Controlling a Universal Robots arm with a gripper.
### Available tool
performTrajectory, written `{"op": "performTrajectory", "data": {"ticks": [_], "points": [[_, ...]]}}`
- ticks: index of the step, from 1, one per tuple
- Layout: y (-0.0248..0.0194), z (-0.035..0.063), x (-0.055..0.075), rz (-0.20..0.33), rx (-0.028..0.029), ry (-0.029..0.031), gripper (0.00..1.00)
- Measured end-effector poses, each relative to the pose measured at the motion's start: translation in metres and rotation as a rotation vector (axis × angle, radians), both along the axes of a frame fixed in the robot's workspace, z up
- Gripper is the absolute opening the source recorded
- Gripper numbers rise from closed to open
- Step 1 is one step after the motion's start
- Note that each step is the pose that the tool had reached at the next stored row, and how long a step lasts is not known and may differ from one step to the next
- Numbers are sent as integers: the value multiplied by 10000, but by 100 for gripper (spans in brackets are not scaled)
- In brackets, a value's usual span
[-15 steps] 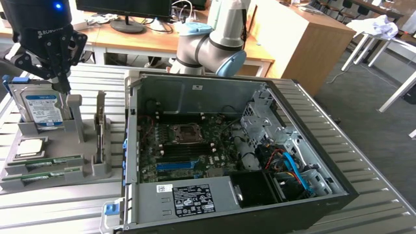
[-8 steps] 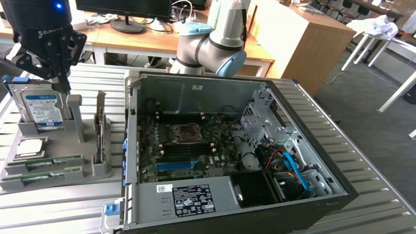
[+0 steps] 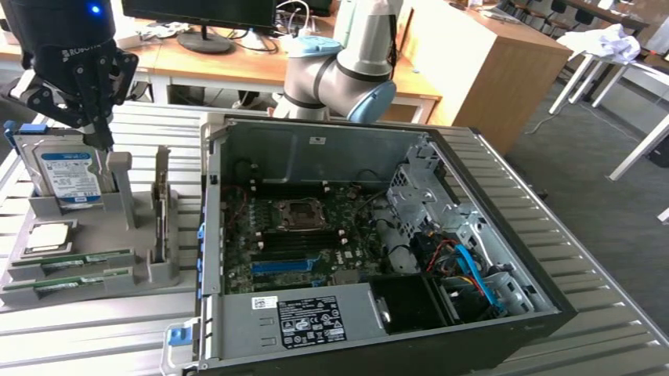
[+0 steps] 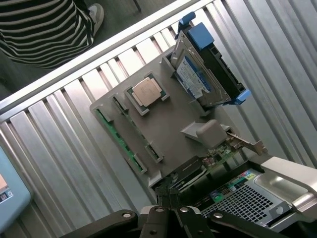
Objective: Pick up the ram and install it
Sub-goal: 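Pick up the ram and move it above insertion slot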
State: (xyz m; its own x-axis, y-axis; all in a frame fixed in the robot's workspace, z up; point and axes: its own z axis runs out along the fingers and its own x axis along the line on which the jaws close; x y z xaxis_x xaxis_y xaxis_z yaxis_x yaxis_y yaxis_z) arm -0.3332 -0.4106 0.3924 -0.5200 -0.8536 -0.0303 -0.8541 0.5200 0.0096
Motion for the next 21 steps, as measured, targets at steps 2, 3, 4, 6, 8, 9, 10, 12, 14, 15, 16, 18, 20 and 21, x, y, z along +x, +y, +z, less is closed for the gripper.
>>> {"op": "performTrajectory", "data": {"ticks": [2, 3, 4, 6, 8, 9, 10, 12, 14, 15, 16, 18, 20, 21], "points": [[0, 0, 0, 65, -6, 0, 10], [0, 0, 0, 94, -8, 0, 10], [0, 0, 0, 122, -9, 0, 10], [0, 0, 0, 177, -11, 0, 10], [0, 0, 0, 231, -13, -1, 10], [0, 0, 0, 257, -13, 0, 10], [0, 0, 0, 284, -13, 0, 10], [0, 0, 0, 336, -13, -1, 10], [0, 0, 0, 386, -14, 0, 10], [0, 0, 0, 411, -14, 0, 10], [0, 0, 0, 436, -15, 1, 10], [0, 0, 0, 486, -16, 0, 10], [0, -1, 0, 544, -17, -1, 10], [0, 0, 0, 578, -17, 0, 10]]}}
